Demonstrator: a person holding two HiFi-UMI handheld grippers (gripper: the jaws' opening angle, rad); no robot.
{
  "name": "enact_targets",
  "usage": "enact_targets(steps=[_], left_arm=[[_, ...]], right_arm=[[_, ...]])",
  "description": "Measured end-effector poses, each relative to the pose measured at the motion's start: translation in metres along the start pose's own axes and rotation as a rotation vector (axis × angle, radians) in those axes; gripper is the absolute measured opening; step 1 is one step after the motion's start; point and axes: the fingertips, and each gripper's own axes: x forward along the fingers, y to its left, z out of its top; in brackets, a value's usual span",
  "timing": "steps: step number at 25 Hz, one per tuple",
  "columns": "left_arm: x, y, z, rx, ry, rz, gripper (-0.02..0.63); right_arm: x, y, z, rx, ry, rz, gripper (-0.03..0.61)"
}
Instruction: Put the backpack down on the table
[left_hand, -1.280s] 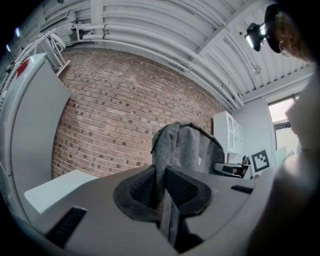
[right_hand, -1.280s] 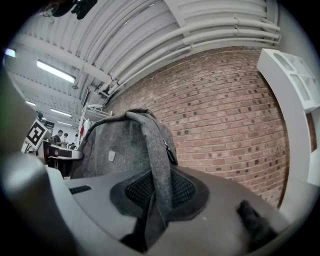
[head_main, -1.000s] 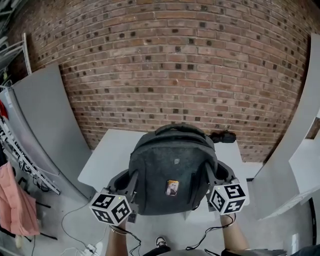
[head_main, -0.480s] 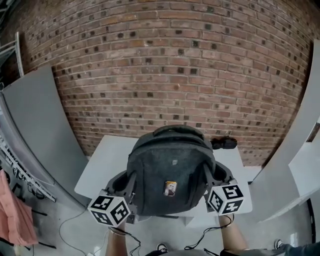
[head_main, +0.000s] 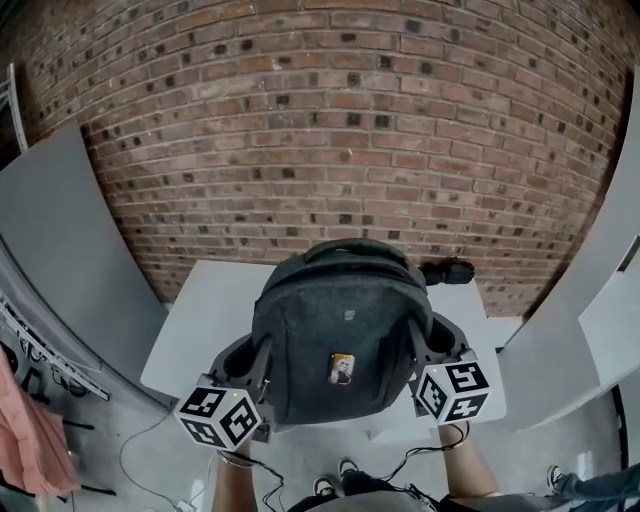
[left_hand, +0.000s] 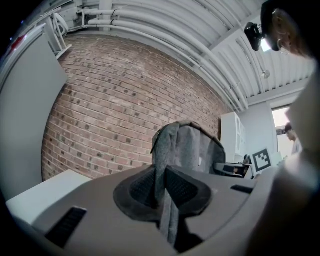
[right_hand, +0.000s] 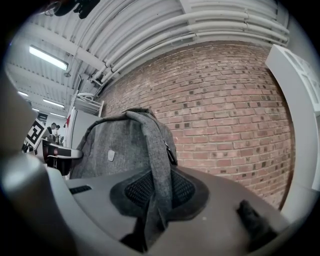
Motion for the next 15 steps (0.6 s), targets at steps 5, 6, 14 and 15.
enact_targets(steps=[5, 6, 14, 15], left_arm=[[0.012, 0.001, -0.001, 0.005, 0.009, 0.003, 0.057], [0.015, 0.001, 0.0, 0.007, 0.009, 0.004, 0.057], [0.016, 0.0, -0.005, -0.003, 0.023, -0.002, 0.057], [0.015, 0.001, -0.006, -0.006, 0.025, -0.001, 0.057]], right_arm=[[0.009, -0.009, -0.001, 0.003, -0.001, 0.007, 0.066], [0.01, -0.01, -0.001, 0.004, -0.001, 0.008, 0.066], [0.007, -0.011, -0.004, -0.003, 0.015, 0.002, 0.066], [0.006, -0.01, -0.005, -0.004, 0.018, 0.004, 0.066]])
